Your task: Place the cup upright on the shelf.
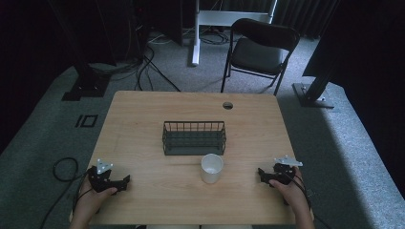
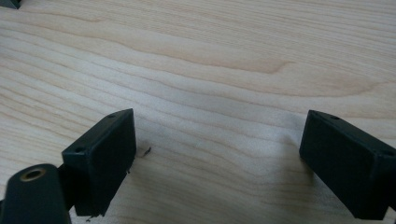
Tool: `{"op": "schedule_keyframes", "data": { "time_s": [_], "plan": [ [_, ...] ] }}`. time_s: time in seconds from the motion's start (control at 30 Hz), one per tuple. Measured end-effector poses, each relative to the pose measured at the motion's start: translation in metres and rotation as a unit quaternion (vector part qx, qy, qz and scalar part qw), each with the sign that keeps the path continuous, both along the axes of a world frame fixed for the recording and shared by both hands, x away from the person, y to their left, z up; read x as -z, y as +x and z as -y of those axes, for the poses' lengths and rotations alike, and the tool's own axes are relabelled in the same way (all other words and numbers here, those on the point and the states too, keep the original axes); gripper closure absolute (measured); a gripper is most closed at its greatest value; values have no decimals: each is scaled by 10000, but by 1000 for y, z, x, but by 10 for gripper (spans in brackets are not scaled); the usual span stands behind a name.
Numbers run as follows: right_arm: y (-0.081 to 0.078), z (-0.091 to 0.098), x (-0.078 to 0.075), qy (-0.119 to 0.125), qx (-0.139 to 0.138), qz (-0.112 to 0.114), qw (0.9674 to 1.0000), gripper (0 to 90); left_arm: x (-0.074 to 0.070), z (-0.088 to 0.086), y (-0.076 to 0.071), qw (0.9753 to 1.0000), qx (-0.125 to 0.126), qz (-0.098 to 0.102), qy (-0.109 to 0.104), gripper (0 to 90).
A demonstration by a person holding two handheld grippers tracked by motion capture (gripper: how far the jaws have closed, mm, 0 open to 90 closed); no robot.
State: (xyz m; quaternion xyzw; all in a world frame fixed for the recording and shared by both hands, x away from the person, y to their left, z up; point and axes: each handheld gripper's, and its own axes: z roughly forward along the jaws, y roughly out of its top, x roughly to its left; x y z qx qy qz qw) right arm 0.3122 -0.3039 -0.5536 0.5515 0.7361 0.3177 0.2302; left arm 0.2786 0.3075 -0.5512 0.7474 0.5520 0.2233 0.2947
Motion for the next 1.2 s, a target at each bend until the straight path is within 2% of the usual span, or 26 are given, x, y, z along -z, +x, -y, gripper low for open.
{"op": "schedule_keyframes", "data": {
  "time_s": [0.67,0.73,1.03,1.07,1.1,1.2],
  "plan": [
    [0,0,0,-3,-10,1,10000,105,0,2,-1,10000,4,3,24,11],
    [0,0,0,-2,-9,1,10000,105,-1,4,-2,9999,116,44,86,11],
    [0,0,0,-2,-9,0,10000,105,-2,8,-3,9996,244,69,-83,12],
    [0,0,0,-2,-10,-1,10000,105,-4,10,-3,9993,312,96,-191,11],
    [0,0,0,-4,-11,0,10000,105,-5,11,-3,9991,352,113,-211,11],
    [0,0,0,-4,-10,0,10000,105,-7,14,-3,9989,409,152,-177,11]
  ]
}}
